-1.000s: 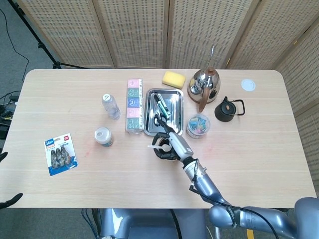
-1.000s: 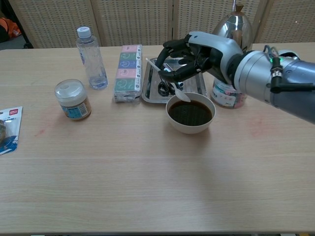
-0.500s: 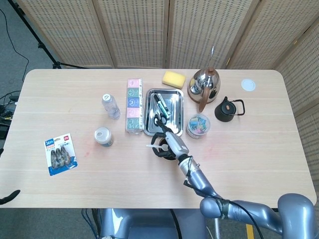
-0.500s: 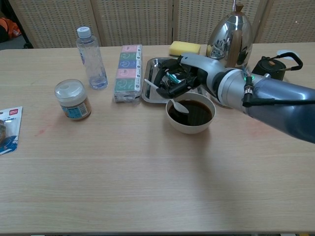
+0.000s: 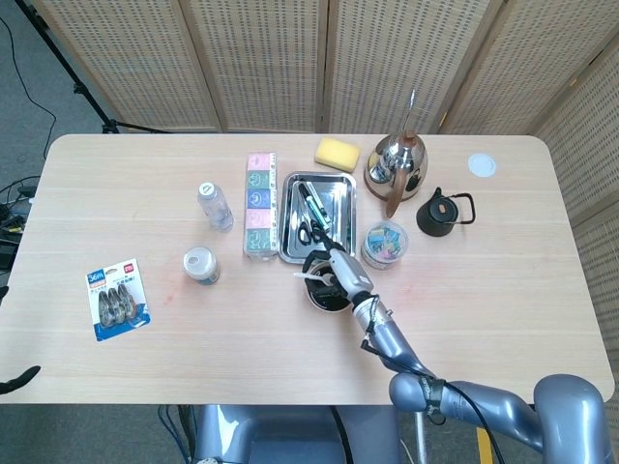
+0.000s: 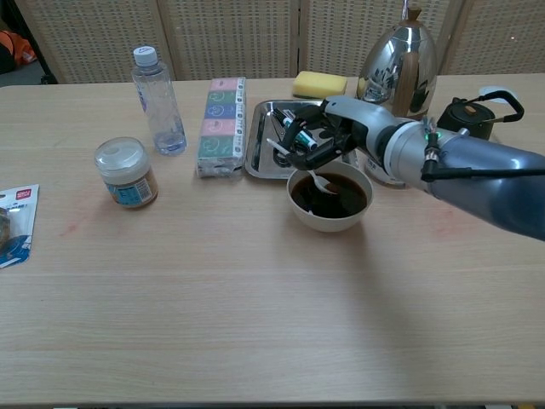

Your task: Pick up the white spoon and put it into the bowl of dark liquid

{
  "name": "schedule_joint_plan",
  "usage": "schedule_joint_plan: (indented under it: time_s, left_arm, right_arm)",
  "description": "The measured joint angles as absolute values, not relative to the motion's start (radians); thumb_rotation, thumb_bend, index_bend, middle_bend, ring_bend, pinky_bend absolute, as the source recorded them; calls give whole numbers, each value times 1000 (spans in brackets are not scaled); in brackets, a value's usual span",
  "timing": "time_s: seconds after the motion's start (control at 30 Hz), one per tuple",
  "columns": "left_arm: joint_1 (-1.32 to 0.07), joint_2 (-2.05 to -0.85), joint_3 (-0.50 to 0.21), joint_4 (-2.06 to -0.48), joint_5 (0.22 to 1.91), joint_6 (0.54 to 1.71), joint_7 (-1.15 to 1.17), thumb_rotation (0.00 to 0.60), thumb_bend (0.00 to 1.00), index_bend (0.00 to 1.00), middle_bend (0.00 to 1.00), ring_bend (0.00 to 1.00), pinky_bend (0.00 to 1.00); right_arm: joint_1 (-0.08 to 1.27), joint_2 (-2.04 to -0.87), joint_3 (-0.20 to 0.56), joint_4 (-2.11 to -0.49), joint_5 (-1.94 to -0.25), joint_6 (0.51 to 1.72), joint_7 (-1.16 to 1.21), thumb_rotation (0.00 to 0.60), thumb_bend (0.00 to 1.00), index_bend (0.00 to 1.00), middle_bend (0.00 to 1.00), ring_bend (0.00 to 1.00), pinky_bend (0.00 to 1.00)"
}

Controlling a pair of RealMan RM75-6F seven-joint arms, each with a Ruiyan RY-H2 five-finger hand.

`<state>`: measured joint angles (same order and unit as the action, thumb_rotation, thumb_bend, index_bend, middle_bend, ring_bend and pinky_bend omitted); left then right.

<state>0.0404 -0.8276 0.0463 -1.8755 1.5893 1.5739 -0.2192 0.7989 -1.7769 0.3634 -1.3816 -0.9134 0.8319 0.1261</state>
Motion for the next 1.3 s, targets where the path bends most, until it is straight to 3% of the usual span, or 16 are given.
schedule_joint_plan:
  time_s: [0.63, 0.9, 1.3]
  left_arm:
    - [45, -834, 54, -1882, 1616, 1580, -197, 600, 0, 0, 0, 0, 0]
    - [48, -831, 55, -1877, 1618, 1588, -211, 600, 0, 0, 0, 0, 0]
    - [46, -826, 51, -1871, 1607, 1583, -228, 600, 0, 0, 0, 0, 0]
  right_arm:
    - [736, -1657, 306, -1526, -907, 832, 94, 600, 620, 622, 0, 0, 0]
    - [746, -1681, 299, -1526, -876, 816, 85, 600, 620, 622, 0, 0, 0]
    - [794, -1754, 361, -1423, -836, 817, 93, 600, 620, 625, 0, 0, 0]
